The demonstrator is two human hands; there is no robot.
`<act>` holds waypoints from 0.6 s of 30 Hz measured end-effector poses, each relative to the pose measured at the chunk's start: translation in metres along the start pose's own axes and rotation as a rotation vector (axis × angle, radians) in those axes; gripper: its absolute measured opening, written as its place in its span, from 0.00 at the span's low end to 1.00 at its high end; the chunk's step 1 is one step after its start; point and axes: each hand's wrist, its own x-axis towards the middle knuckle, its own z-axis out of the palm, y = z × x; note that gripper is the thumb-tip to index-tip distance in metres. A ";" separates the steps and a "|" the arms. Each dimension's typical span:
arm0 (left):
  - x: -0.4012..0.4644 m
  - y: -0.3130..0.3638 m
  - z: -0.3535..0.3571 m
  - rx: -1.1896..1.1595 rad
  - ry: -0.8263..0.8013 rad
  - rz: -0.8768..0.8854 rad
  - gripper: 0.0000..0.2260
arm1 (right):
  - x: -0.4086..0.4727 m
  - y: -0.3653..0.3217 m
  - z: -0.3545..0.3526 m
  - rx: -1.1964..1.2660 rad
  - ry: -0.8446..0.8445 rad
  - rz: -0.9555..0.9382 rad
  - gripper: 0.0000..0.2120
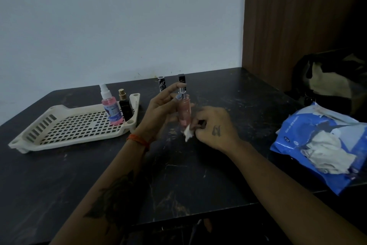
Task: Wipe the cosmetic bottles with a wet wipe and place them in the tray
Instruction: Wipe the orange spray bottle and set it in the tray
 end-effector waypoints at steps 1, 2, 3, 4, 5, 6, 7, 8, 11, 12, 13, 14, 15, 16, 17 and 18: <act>0.000 0.001 0.001 0.008 0.021 0.008 0.15 | -0.001 0.002 0.001 -0.041 -0.055 0.011 0.05; -0.001 0.002 0.001 0.016 0.041 0.016 0.14 | -0.001 0.002 0.000 -0.058 -0.045 0.019 0.05; -0.001 0.003 0.001 0.021 0.058 0.022 0.14 | 0.000 0.001 -0.001 -0.039 0.046 0.016 0.05; -0.001 0.003 0.002 0.025 0.076 0.031 0.13 | 0.001 -0.001 -0.003 0.009 0.202 -0.003 0.04; -0.001 0.004 0.002 0.032 0.097 0.042 0.12 | 0.002 -0.002 -0.005 0.059 0.381 -0.032 0.04; -0.001 0.004 0.003 0.040 0.118 0.053 0.11 | 0.004 -0.005 -0.007 0.084 0.538 -0.065 0.04; -0.001 0.004 0.004 0.047 0.143 0.061 0.10 | 0.006 -0.008 -0.008 0.089 0.629 -0.108 0.05; 0.000 0.004 0.006 0.055 0.171 0.064 0.09 | 0.007 -0.011 -0.007 0.081 0.642 -0.163 0.06; 0.001 0.004 0.008 0.090 0.232 0.089 0.10 | 0.010 -0.019 -0.002 -0.015 0.487 -0.312 0.08; 0.002 0.004 0.008 0.108 0.238 0.106 0.10 | 0.011 -0.020 0.000 -0.043 0.451 -0.333 0.08; 0.002 0.004 0.008 0.124 0.242 0.123 0.10 | 0.012 -0.019 0.000 -0.048 0.434 -0.329 0.08; 0.002 0.004 0.008 0.132 0.242 0.137 0.09 | 0.013 -0.018 -0.001 -0.028 0.432 -0.302 0.07; 0.002 0.004 0.008 0.137 0.237 0.148 0.10 | 0.013 -0.017 -0.002 0.007 0.440 -0.258 0.07; 0.002 0.004 0.008 0.141 0.232 0.155 0.10 | 0.014 -0.016 -0.003 0.053 0.451 -0.208 0.07; 0.002 0.004 0.008 0.144 0.226 0.160 0.09 | 0.015 -0.016 -0.003 0.106 0.457 -0.156 0.08; 0.003 0.003 0.009 0.145 0.221 0.164 0.08 | 0.016 -0.015 -0.004 0.165 0.453 -0.103 0.08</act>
